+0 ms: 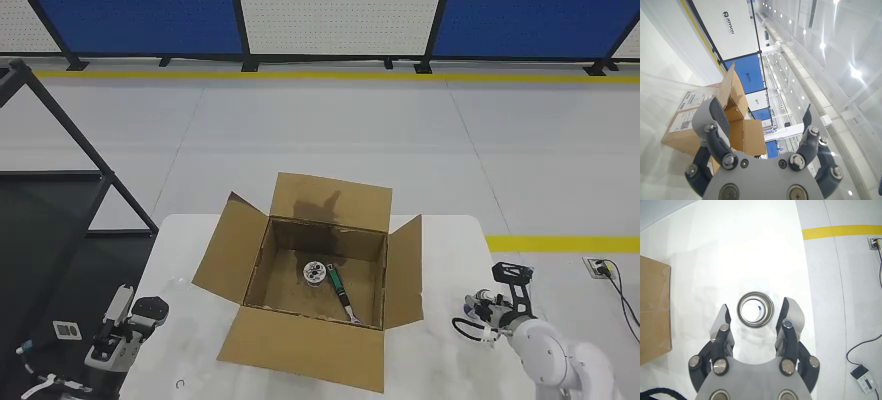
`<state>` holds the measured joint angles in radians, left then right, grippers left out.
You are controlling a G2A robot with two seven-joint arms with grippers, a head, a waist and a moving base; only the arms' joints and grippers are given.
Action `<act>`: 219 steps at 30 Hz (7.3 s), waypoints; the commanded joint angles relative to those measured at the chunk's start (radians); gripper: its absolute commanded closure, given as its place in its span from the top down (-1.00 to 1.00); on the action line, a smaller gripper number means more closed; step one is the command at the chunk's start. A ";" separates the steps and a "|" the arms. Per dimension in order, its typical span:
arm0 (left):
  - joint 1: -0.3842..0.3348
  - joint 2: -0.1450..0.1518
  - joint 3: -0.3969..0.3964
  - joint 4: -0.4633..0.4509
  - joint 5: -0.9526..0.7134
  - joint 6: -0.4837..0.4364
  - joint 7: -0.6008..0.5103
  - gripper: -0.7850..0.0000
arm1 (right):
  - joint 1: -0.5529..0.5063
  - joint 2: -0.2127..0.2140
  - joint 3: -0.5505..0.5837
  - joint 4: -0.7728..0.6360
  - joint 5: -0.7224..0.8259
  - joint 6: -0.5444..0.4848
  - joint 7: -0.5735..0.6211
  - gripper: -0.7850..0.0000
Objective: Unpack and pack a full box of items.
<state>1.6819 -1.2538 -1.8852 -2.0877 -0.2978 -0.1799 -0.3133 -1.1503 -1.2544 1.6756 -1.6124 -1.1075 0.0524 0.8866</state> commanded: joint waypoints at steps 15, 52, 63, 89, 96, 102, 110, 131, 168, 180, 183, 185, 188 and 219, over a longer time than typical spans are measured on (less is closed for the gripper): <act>0.000 0.000 0.000 0.000 0.000 0.000 0.000 1.00 | -0.086 0.013 0.042 -0.299 0.021 0.002 -0.031 -1.00; 0.000 0.000 0.000 0.000 0.000 0.000 0.000 1.00 | 0.395 -0.056 -0.706 -0.410 -0.069 0.123 0.174 -1.00; 0.000 0.000 0.000 0.000 0.000 0.000 0.000 1.00 | 0.604 -0.163 -0.973 -0.021 0.022 0.209 0.100 -1.00; 0.000 0.000 0.000 0.000 0.000 0.000 0.000 1.00 | 0.760 -0.248 -1.049 0.345 0.152 0.042 -0.005 -1.00; 0.000 0.000 0.000 0.000 0.000 0.000 0.000 1.00 | 0.844 -0.310 -1.120 0.535 0.161 -0.067 -0.087 -1.00; 0.000 0.000 0.000 0.000 0.000 0.000 0.000 1.00 | 0.873 -0.346 -1.146 0.656 0.154 -0.118 -0.126 -1.00; 0.000 0.000 0.000 0.000 0.000 0.000 0.000 1.00 | 0.905 -0.387 -1.155 0.770 0.172 -0.168 -0.113 -1.00; 0.000 0.000 0.000 0.000 0.000 0.000 0.000 1.00 | 0.935 -0.486 -1.170 0.999 0.192 -0.232 -0.173 0.00; 0.000 0.006 -0.017 0.000 0.047 -0.026 -0.057 1.00 | 0.481 -0.265 -0.749 -0.017 -0.182 -0.199 0.044 1.00; -0.038 0.044 -0.123 0.069 0.102 -0.070 -0.439 1.00 | 0.443 -0.262 -0.725 -0.019 -0.170 -0.191 -0.026 1.00; -0.038 0.044 -0.123 0.069 0.102 -0.070 -0.439 1.00 | 0.399 -0.256 -0.687 -0.061 -0.154 -0.181 -0.083 1.00; -0.038 0.044 -0.122 0.070 0.102 -0.066 -0.434 1.00 | 0.357 -0.249 -0.655 -0.103 -0.145 -0.180 -0.121 1.00; -0.058 0.044 -0.096 0.067 0.106 -0.037 -0.384 1.00 | 0.292 -0.239 -0.609 -0.167 -0.139 -0.185 -0.161 1.00; -0.252 0.071 0.109 0.193 0.465 0.040 -0.296 -1.00 | -0.048 -0.188 -0.433 -0.443 -0.143 -0.188 -0.316 1.00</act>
<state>1.4237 -1.1833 -1.7748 -1.8914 0.1698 -0.1353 -0.6061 -1.1997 -1.4430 1.2427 -2.0557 -1.2520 -0.1353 0.5704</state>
